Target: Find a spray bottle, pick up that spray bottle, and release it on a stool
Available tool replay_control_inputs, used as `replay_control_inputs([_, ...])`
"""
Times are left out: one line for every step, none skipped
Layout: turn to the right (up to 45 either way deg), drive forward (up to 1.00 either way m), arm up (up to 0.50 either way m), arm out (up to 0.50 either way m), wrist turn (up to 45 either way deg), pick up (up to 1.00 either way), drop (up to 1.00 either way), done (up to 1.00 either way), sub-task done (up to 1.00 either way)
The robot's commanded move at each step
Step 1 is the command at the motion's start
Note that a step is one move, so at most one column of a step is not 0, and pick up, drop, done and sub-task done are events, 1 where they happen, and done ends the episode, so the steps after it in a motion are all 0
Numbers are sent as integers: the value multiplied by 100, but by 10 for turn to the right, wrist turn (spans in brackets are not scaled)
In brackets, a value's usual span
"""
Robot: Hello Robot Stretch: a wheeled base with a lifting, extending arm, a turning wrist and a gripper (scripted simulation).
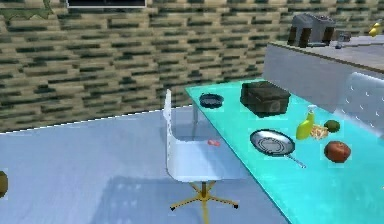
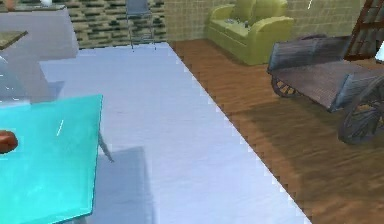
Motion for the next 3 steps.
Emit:
replay_control_inputs([0, 65, 0, 0, 0, 0, 0, 0, 0])
replay_control_inputs([-300, 0, 0, 0, 0, 0, 0, 0, 0])
replay_control_inputs([0, 0, 50, 0, 0, 0, 0, 0, 0])
